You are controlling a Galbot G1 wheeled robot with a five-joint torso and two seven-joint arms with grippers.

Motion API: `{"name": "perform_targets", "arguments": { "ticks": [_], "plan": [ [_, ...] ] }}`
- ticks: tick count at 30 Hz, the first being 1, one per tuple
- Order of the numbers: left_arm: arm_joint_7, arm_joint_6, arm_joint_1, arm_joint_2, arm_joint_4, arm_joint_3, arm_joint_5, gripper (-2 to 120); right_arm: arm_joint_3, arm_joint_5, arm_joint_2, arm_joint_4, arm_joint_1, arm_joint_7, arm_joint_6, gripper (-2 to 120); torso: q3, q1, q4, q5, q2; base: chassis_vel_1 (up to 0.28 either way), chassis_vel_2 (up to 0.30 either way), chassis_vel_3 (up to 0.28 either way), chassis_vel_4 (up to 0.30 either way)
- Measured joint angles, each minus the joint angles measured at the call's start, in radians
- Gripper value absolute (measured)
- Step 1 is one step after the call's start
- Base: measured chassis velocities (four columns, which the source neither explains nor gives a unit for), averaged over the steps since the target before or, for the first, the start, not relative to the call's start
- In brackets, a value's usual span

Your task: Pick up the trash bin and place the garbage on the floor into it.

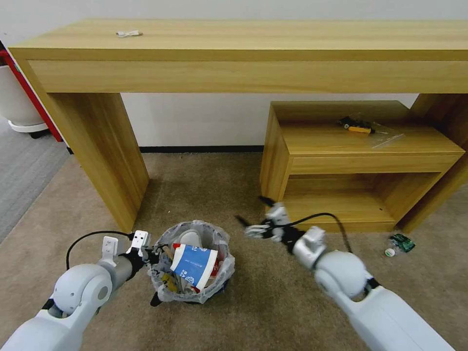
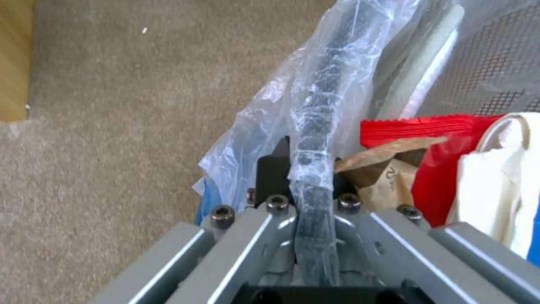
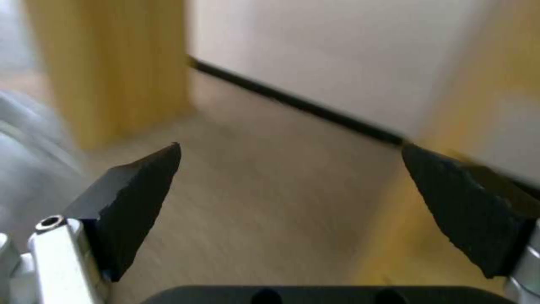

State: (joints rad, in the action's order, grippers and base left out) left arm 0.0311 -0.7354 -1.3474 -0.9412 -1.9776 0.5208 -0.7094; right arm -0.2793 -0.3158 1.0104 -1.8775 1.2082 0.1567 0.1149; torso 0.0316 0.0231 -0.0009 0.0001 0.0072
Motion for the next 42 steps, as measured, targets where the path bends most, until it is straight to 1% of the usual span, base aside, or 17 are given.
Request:
{"name": "perform_targets", "arguments": {
  "ticks": [1,3,5,6,9,10,12,13,16,20,26,29,30,32,37,42],
  "plan": [
    [0.001,0.000,-0.007,-0.008,0.000,0.001,0.008,0,-0.050,0.017,0.014,0.016,0.046,-0.002,-0.014,100,0.000,0.000,-0.0001,0.0000,0.000,0.000,0.000,0.000,0.000],
    [0.001,0.000,-0.010,-0.013,-0.001,0.001,0.012,0,-0.069,0.025,0.020,0.022,0.067,-0.002,-0.019,100,0.000,0.000,0.0000,0.0000,0.000,0.000,0.000,0.000,0.000],
    [0.003,0.000,-0.020,-0.031,-0.002,0.001,0.030,0,-0.151,0.055,0.046,0.045,0.157,0.002,-0.056,100,0.000,0.000,-0.0001,0.0000,0.000,0.000,0.000,0.000,0.000],
    [0.003,0.000,-0.020,-0.031,-0.002,0.001,0.030,0,-0.151,0.055,0.046,0.045,0.157,0.002,-0.056,100,0.000,0.000,-0.0001,0.0000,0.000,0.000,0.000,0.000,0.000],
    [0.008,0.000,-0.023,-0.054,0.001,0.001,0.058,0,-0.248,0.077,0.094,0.061,0.252,0.013,-0.104,100,0.000,0.000,0.0002,0.0000,0.000,0.000,0.000,0.000,0.000],
    [0.008,0.000,-0.023,-0.054,0.001,0.001,0.058,0,-0.248,0.077,0.094,0.061,0.252,0.013,-0.104,100,0.000,0.000,0.0002,0.0000,0.000,0.000,0.000,0.000,0.000],
    [0.008,0.000,-0.025,-0.061,0.000,0.005,0.064,0,-0.310,0.078,0.111,0.061,0.304,0.018,-0.132,100,0.000,0.000,0.0002,-0.0003,0.000,0.000,0.000,0.000,0.000],
    [0.008,0.000,-0.025,-0.061,0.000,0.005,0.064,0,-0.310,0.078,0.111,0.061,0.304,0.018,-0.132,100,0.000,0.000,0.0002,-0.0003,0.000,0.000,0.000,0.000,0.000],
    [0.010,0.000,-0.029,-0.066,-0.002,0.008,0.072,0,-0.359,0.075,0.106,0.060,0.346,0.027,-0.156,100,0.000,0.000,0.0002,-0.0003,0.000,-0.016,-0.016,0.021,0.025],
    [0.014,0.000,-0.034,-0.076,-0.008,0.007,0.082,0,-0.384,0.072,0.098,0.060,0.369,0.030,-0.169,100,0.000,0.000,0.0003,-0.0003,0.000,-0.094,-0.083,0.098,0.106],
    [0.016,0.000,-0.036,-0.083,-0.015,0.002,0.093,0,-0.389,0.069,0.097,0.068,0.368,0.031,-0.172,100,0.000,0.000,0.0001,0.0000,0.000,-0.184,-0.181,0.178,0.182],
    [0.016,0.000,-0.038,-0.087,-0.020,0.001,0.095,0,-0.384,0.068,0.099,0.085,0.361,0.031,-0.176,100,0.000,0.000,0.0002,-0.0006,0.000,-0.252,-0.236,0.240,0.232],
    [0.016,0.000,-0.041,-0.088,-0.023,0.001,0.097,0,-0.380,0.068,0.100,0.095,0.357,0.032,-0.178,100,0.000,0.000,0.0003,0.0003,0.000,-0.246,-0.252,0.264,0.231],
    [0.016,0.000,-0.047,-0.091,-0.028,0.002,0.099,0,-0.375,0.068,0.101,0.111,0.351,0.032,-0.184,100,0.000,0.000,0.0001,-0.0004,0.000,-0.273,-0.265,0.270,0.275],
    [0.016,0.000,-0.057,-0.093,-0.034,0.005,0.103,0,-0.362,0.070,0.101,0.143,0.334,0.032,-0.190,100,0.000,0.000,0.0001,-0.0005,0.000,-0.280,-0.277,0.281,0.285],
    [0.017,0.000,-0.052,-0.096,-0.030,0.004,0.107,0,-0.304,0.064,0.112,0.220,0.284,0.030,-0.205,100,0.000,0.000,0.0001,-0.0003,0.000,-0.260,-0.247,0.249,0.246]
  ]
}}
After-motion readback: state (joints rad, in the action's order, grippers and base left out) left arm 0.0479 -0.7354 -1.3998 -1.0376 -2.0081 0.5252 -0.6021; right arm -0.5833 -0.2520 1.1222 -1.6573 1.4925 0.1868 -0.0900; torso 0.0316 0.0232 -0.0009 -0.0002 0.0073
